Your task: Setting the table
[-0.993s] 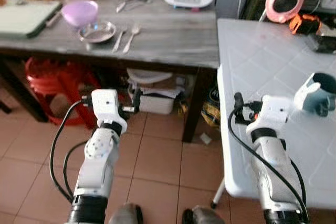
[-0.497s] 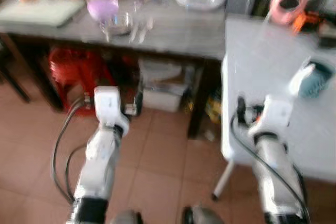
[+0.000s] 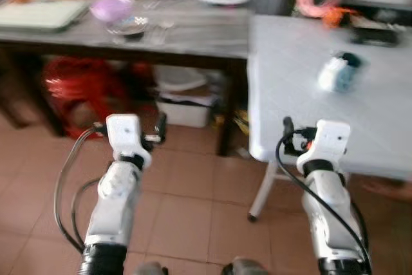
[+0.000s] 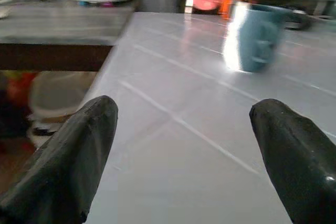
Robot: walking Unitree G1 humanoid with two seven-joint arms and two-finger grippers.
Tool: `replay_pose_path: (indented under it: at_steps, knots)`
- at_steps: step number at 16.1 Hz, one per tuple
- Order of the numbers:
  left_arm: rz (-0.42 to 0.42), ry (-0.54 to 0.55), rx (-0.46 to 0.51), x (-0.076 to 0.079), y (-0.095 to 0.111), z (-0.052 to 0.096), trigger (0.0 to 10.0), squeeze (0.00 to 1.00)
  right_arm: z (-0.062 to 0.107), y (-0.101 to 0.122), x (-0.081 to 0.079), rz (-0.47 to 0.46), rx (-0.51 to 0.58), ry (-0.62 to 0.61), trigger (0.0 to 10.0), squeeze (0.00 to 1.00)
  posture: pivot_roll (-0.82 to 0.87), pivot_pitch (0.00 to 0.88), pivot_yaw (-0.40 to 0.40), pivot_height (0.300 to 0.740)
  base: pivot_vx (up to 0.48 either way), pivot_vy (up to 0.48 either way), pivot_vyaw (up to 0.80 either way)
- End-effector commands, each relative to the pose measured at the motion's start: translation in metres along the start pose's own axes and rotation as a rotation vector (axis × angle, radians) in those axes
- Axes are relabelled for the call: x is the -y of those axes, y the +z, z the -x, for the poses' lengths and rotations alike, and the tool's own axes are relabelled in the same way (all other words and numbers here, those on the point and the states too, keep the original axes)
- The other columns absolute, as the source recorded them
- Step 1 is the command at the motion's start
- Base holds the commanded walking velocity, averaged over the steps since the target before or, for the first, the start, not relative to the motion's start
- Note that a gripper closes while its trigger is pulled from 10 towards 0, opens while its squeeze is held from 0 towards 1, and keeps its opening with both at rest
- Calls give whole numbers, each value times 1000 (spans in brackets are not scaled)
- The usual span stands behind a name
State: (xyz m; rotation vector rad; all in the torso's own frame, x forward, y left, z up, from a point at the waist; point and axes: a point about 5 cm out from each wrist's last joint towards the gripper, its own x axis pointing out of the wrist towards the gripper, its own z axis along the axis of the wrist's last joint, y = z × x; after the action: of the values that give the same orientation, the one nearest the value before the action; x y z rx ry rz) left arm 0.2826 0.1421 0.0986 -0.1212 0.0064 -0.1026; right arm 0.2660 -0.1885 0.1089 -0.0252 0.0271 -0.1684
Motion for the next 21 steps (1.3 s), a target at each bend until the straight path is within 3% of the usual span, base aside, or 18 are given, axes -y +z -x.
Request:
replay_pose_path:
  at_steps: [1,6,17,21]
  knots:
    - [-5,-4,11,5,3,-3,10000,0,-1,1,3,8,4,-8,10000,0,-49,0,8,740,0,0,-800]
    - [-16,-32,29,8,6,-5,10000,0,-3,4,2,15,21,-1,10000,0,-49,0,6,740,0,0,-258]
    - [-11,-51,33,12,7,-6,10000,0,-3,6,0,33,34,16,10000,0,-50,0,6,740,0,-273,0]
    - [-18,-45,33,12,7,-6,10000,0,-4,7,-1,31,37,21,10000,0,-49,0,6,740,251,-314,0]
